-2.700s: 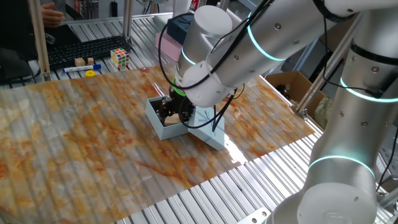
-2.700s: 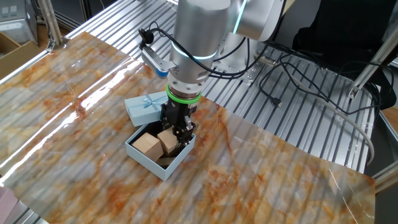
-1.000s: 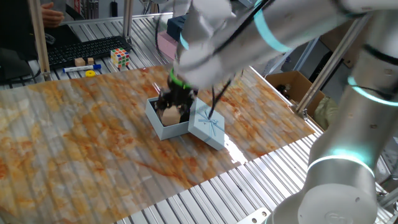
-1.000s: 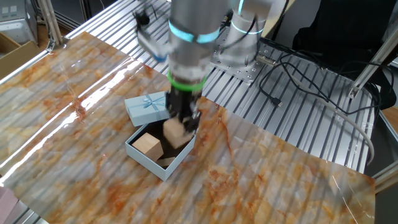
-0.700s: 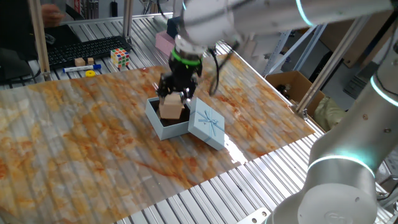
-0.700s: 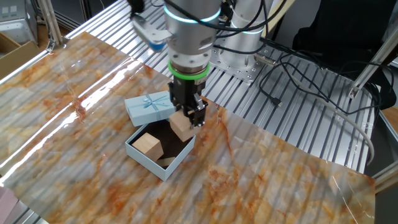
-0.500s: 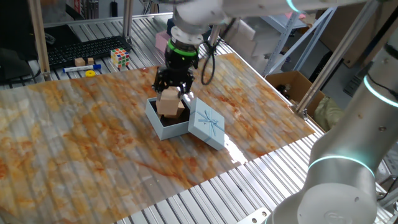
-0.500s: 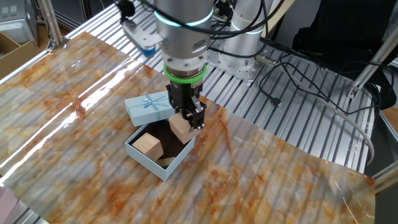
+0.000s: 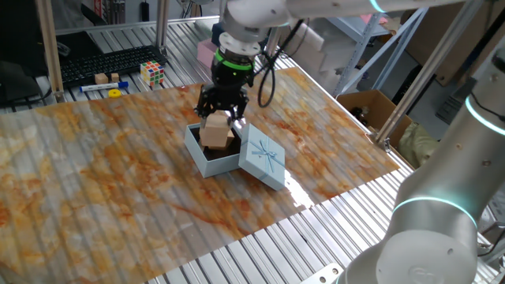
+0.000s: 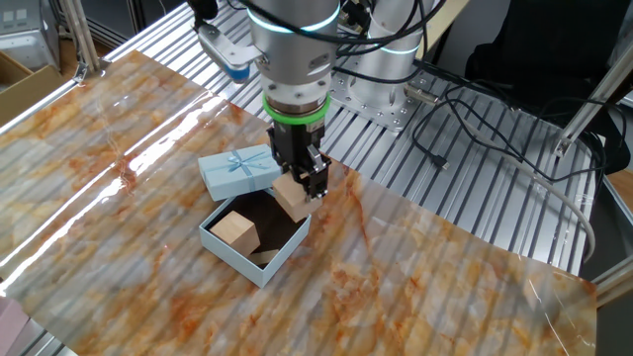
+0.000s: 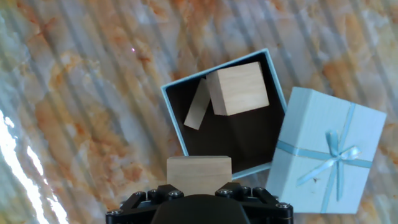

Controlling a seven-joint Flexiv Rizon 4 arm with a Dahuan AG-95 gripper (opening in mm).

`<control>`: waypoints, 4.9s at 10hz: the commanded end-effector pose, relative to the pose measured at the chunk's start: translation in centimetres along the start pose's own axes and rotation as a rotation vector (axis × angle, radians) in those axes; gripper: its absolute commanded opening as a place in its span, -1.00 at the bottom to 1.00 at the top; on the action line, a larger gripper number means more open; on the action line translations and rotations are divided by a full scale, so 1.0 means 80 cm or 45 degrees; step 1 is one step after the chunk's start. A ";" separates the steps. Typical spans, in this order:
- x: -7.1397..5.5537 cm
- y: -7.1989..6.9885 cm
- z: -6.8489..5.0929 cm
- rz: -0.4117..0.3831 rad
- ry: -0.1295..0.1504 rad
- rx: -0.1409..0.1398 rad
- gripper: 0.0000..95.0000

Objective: Take everything out of the gift box

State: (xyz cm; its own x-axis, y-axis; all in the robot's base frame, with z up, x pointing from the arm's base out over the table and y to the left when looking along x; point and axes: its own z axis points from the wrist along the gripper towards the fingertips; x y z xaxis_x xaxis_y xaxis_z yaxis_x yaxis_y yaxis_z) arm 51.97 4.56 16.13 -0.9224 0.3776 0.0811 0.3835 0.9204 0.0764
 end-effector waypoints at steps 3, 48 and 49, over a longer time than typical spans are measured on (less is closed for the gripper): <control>0.003 -0.001 -0.002 -0.020 -0.006 -0.003 -1.00; 0.112 0.082 0.070 -0.143 -0.037 0.028 -1.00; 0.114 0.080 0.071 -0.141 -0.035 0.031 -1.00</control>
State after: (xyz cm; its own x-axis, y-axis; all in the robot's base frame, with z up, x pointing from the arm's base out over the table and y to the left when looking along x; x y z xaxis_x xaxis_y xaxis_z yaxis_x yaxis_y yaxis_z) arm 45.70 14.51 11.51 -0.9602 0.2758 0.0452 0.2781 0.9588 0.0573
